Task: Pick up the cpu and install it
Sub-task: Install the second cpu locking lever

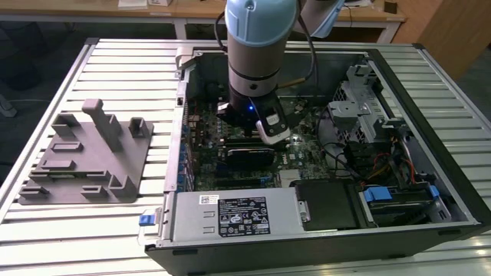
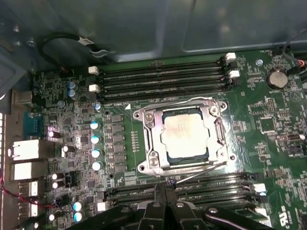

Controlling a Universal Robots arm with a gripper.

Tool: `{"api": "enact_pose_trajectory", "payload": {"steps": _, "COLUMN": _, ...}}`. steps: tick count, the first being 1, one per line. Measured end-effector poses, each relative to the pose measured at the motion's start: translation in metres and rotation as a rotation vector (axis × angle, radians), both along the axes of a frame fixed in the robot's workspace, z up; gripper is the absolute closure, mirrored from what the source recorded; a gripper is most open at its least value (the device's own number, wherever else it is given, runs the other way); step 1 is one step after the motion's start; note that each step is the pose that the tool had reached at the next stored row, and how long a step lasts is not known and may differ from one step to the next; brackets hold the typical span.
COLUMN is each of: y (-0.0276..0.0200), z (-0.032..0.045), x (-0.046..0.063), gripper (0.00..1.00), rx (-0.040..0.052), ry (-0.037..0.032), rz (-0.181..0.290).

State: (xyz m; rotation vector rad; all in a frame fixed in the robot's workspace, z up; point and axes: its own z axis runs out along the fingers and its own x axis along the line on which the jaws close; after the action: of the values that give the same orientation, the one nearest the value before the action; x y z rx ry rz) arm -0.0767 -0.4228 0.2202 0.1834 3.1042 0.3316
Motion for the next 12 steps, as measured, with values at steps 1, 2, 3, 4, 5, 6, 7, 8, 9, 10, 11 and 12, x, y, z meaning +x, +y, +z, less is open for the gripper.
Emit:
{"api": "enact_pose_trajectory", "payload": {"steps": 1, "y": -0.0001, "z": -0.0008, "x": 0.0, "gripper": 0.89, "rx": 0.0057, "ry": 0.0, "rz": 0.004}}
{"api": "enact_pose_trajectory", "payload": {"steps": 2, "y": -0.0001, "z": -0.0017, "x": 0.0, "gripper": 0.89, "rx": 0.0112, "ry": 0.0001, "rz": 0.01}}
{"api": "enact_pose_trajectory", "payload": {"steps": 3, "y": -0.0002, "z": -0.0026, "x": 0.0, "gripper": 0.89, "rx": 0.015, "ry": 0.0001, "rz": 0.015}}
{"api": "enact_pose_trajectory", "payload": {"steps": 4, "y": -0.0003, "z": -0.0034, "x": -0.0001, "gripper": 0.89, "rx": 0.0168, "ry": 0.0, "rz": 0.02}}
{"api": "enact_pose_trajectory", "payload": {"steps": 5, "y": -0.0007, "z": -0.0042, "x": -0.0003, "gripper": 0.89, "rx": 0.0174, "ry": 0.0, "rz": 0.025}}
{"api": "enact_pose_trajectory", "payload": {"steps": 6, "y": -0.0011, "z": -0.0049, "x": -0.0005, "gripper": 0.89, "rx": 0.0178, "ry": 0.0002, "rz": 0.029}}
{"api": "enact_pose_trajectory", "payload": {"steps": 7, "y": -0.0015, "z": -0.0056, "x": -0.0008, "gripper": 0.89, "rx": 0.0186, "ry": 0.0002, "rz": 0.033}}
{"api": "enact_pose_trajectory", "payload": {"steps": 8, "y": -0.0019, "z": -0.0062, "x": -0.0011, "gripper": 0.89, "rx": 0.0194, "ry": 0.0003, "rz": 0.037}}
{"api": "enact_pose_trajectory", "payload": {"steps": 9, "y": -0.0022, "z": -0.0069, "x": -0.0014, "gripper": 0.89, "rx": 0.0204, "ry": 0.0003, "rz": 0.04}}
{"api": "enact_pose_trajectory", "payload": {"steps": 10, "y": -0.0025, "z": -0.0075, "x": -0.0017, "gripper": 0.89, "rx": 0.0218, "ry": 0.0002, "rz": 0.043}}
{"api": "enact_pose_trajectory", "payload": {"steps": 11, "y": -0.0028, "z": -0.0082, "x": -0.0019, "gripper": 0.89, "rx": 0.0236, "ry": 0.0003, "rz": 0.046}}
{"api": "enact_pose_trajectory", "payload": {"steps": 12, "y": -0.003, "z": -0.009, "x": -0.0022, "gripper": 0.89, "rx": 0.0263, "ry": 0.0003, "rz": 0.049}}
